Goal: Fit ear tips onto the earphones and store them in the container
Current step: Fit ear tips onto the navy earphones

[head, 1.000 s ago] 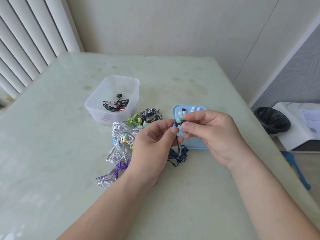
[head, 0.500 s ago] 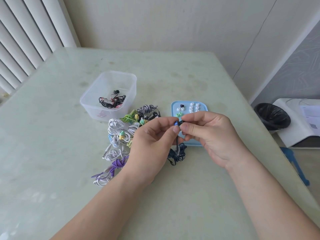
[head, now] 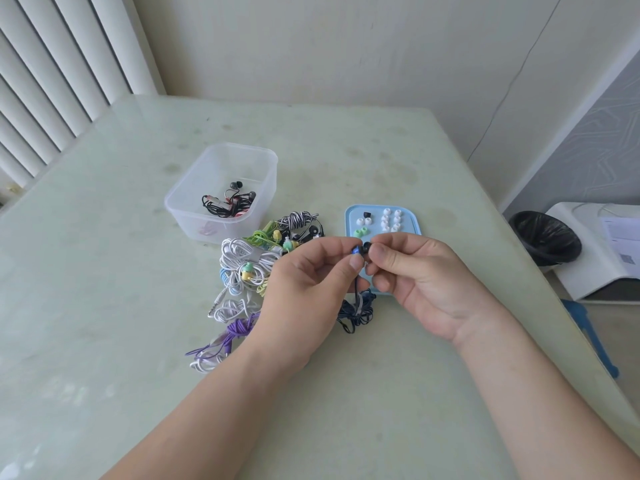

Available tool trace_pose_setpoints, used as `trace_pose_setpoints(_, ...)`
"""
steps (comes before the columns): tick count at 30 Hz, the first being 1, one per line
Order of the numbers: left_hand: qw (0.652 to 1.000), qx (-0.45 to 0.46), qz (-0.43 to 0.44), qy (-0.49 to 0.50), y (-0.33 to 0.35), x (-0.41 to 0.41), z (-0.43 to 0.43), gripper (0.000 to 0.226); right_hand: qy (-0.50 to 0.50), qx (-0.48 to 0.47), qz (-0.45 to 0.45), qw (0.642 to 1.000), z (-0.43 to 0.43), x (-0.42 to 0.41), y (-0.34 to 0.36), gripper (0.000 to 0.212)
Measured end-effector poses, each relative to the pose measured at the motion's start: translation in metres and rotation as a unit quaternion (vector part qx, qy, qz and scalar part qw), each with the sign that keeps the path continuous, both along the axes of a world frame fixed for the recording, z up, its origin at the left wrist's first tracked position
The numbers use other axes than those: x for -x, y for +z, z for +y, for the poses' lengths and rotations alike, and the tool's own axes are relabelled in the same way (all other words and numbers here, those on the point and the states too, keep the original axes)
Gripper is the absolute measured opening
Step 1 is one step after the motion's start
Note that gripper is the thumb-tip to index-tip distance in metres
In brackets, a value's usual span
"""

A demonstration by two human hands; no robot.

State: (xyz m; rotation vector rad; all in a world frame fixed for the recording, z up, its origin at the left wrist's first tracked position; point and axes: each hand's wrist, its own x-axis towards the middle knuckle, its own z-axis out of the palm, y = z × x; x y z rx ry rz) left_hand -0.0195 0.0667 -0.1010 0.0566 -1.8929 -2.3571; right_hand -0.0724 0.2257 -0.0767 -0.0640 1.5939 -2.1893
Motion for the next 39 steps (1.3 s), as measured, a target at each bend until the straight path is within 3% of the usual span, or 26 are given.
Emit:
trace_pose_setpoints(8, 1.0, 0.003, -0.001, 0.008, -0.001, 0.0, 0.0, 0.009, 0.016, -0.001, 0.018, 1.0, 0.0, 0.001, -0.005, 0.003)
trace_pose_setpoints(12, 1.0, 0.004, -0.001, 0.015, -0.001, 0.001, 0.001, 0.009, -0.007, -0.039, 0.071, 0.997, -0.001, 0.0, -0.009, 0.014)
trace_pose_setpoints(15, 1.0, 0.015, -0.006, 0.022, -0.003, 0.0, 0.001, 0.009, -0.033, -0.088, 0.138, 0.986, -0.002, -0.001, -0.011, 0.006)
trace_pose_setpoints(19, 0.999, 0.012, -0.013, 0.034, -0.002, -0.001, 0.003, 0.008, -0.066, -0.125, 0.197, 0.97, -0.005, -0.004, -0.012, 0.016)
trace_pose_setpoints(26, 0.999, -0.009, -0.006, 0.038, 0.002, -0.002, 0.002, 0.007, -0.073, -0.05, 0.134, 0.987, -0.01, -0.008, -0.011, 0.009)
trace_pose_setpoints(39, 0.999, 0.004, 0.016, 0.049, 0.003, -0.003, 0.004, 0.005, -0.061, -0.02, 0.11, 0.992, -0.01, -0.005, -0.013, 0.008)
